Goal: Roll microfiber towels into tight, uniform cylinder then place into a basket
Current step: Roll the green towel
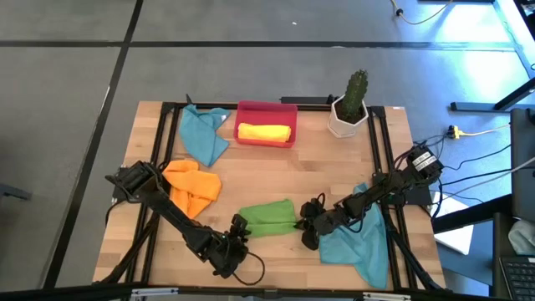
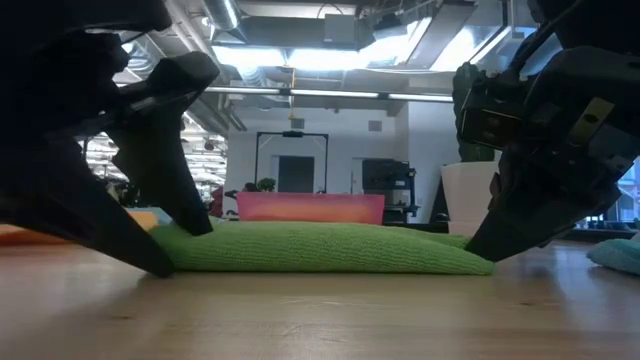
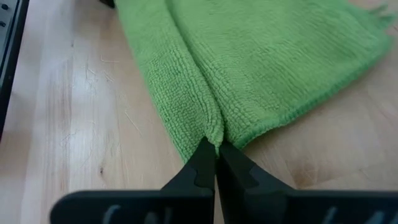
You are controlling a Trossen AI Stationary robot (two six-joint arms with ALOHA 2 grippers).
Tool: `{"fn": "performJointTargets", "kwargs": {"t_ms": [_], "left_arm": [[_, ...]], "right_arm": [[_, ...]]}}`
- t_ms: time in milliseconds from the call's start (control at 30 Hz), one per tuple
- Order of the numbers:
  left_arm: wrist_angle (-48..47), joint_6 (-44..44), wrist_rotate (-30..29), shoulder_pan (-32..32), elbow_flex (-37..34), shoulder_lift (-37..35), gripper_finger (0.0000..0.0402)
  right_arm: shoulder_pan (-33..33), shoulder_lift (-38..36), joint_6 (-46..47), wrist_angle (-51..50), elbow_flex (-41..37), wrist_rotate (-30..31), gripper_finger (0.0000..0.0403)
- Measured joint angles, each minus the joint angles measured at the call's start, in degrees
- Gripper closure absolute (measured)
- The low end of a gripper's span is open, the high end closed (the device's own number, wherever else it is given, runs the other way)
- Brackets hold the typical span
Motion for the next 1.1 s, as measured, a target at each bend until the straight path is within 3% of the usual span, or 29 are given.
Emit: {"fn": "performJointTargets", "kwargs": {"t_ms": [200,400,500,667,800,1100], "left_arm": [[-0.47,-1.20,-0.26,0.15,0.02,0.33,0.0288],[-0.91,-2.98,0.00,1.63,-0.02,0.42,0.0356],[-0.97,-4.26,0.00,2.71,-0.04,0.42,0.0391],[-0.72,-4.41,1.53,3.72,-0.04,0.42,0.0398],[-0.47,-5.28,2.55,3.72,-0.04,0.37,0.0400],[-0.27,-9.27,4.76,3.54,-0.01,0.21,0.0401]], "right_arm": [[0.00,0.00,-0.24,0.10,0.00,-0.07,0.0397],[0.00,0.04,-0.98,0.12,0.00,-0.12,0.0384],[0.02,0.04,-4.05,0.35,0.00,-0.01,0.0381],[0.70,-0.98,-12.29,-0.36,-0.11,0.70,0.0363],[1.34,-4.06,-17.32,-1.85,-0.33,0.85,0.0325],[4.99,-9.68,-29.49,-2.08,0.91,4.92,0.0192]]}}
